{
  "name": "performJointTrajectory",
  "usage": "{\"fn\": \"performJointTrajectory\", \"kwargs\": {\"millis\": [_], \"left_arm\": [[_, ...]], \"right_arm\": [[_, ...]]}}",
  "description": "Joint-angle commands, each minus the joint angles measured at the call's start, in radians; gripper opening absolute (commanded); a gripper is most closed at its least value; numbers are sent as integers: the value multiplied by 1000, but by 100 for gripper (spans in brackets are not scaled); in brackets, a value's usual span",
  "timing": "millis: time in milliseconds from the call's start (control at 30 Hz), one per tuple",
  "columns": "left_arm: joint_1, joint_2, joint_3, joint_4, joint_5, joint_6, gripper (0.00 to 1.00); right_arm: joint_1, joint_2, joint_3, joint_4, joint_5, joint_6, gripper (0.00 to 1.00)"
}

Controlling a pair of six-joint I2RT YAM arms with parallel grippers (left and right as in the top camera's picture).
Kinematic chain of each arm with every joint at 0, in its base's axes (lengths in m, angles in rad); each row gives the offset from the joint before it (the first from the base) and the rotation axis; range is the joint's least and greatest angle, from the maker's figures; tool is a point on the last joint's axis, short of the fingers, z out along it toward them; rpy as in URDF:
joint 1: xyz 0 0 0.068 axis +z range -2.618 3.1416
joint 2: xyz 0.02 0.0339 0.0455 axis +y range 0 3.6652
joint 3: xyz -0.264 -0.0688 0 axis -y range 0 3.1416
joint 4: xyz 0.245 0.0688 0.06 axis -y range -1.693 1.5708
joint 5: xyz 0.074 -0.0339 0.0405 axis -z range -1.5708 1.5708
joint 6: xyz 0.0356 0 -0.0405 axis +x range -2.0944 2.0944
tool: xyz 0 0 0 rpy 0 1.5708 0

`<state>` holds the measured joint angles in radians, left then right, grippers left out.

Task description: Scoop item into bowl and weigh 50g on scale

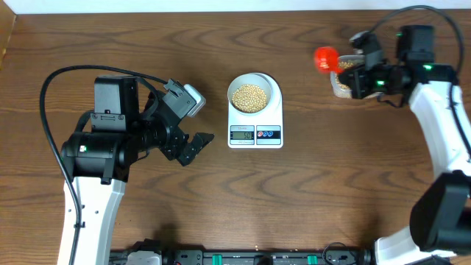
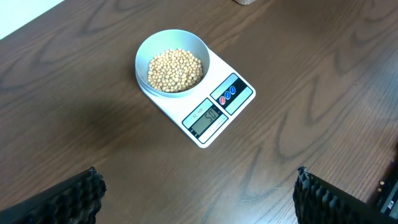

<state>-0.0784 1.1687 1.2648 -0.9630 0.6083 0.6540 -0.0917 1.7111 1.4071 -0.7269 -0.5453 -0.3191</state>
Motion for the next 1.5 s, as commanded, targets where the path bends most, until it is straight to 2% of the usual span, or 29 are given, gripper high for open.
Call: {"fn": "performJointTrajectory", "kwargs": {"millis": [0, 100, 267, 367, 667, 800, 967, 1033, 1333, 1467], "left_arm": [[6, -5, 29, -1, 20, -5, 99], [6, -5, 29, -1, 20, -5, 99], [6, -5, 29, -1, 20, -5, 99], [6, -5, 29, -1, 20, -5, 99], [6, -5, 29, -1, 20, -5, 99], [6, -5, 29, -1, 20, -5, 99], [6, -5, 29, -1, 20, -5, 99], [6, -5, 29, -1, 20, -5, 99], [6, -5, 29, -1, 20, -5, 99], [6, -5, 29, -1, 20, -5, 99]], "right_arm": [[-34, -71, 8, -30, 240, -68, 1], [-33, -86, 9, -50, 425, -109, 1], [5, -86, 8, -78, 535, -142, 1], [37, -86, 8, -76, 686, -143, 1], [93, -86, 8, -66, 801, -150, 1], [93, -86, 8, -39, 620, -150, 1], [96, -74, 8, 28, -121, -150, 1], [111, -60, 8, 52, -224, -150, 1], [295, 59, 8, 91, -216, -150, 1], [379, 120, 8, 116, -110, -150, 1]]}}
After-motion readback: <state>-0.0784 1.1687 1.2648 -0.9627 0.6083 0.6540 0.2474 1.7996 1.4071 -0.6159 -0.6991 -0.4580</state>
